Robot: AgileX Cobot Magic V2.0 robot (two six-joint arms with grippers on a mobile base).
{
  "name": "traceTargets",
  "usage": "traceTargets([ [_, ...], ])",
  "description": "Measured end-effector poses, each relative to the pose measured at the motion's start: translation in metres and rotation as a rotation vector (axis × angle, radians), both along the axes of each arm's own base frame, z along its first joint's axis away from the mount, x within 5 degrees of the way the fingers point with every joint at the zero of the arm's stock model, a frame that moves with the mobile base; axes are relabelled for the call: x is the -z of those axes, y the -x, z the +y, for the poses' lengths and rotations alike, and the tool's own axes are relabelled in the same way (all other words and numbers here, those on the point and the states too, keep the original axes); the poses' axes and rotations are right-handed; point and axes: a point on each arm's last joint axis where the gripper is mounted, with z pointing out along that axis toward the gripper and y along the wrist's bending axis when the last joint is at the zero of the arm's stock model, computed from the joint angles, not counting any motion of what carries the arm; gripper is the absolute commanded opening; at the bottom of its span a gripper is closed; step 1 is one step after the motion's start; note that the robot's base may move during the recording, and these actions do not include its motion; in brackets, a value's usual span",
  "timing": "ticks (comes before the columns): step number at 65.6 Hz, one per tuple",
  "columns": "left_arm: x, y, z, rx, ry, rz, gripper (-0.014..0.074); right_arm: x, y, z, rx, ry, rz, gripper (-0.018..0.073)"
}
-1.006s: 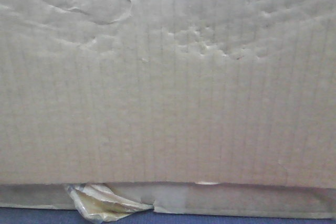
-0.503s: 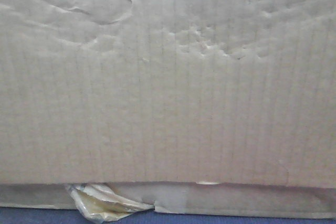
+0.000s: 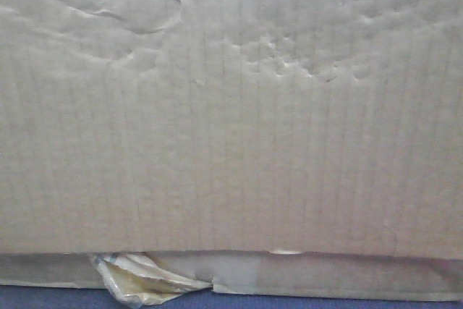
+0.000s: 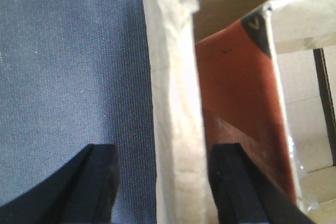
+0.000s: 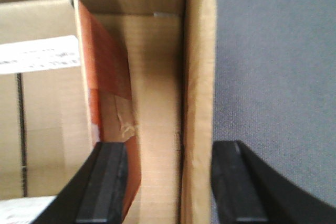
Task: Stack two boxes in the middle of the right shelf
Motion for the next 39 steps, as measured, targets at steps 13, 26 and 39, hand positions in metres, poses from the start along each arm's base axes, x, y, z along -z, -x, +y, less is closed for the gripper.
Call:
traceTargets([
  [13,0.0,0.0,0.0,0.0,0.0,0.0,0.0298,0.012,-0.006,0.002,0.002,0.023,0.033,0.0246],
  [26,0.0,0.0,0.0,0.008,-0.003,-0.001,0.0298,0.021,-0.009,-0.01,0.046,0.028,0.067,0.0246],
  [39,0.0,0.0,0.0,0.013,-0.007,-0.002,0.0298,0.024,-0.01,-0.015,0.054,0.028,0.081,0.0247],
])
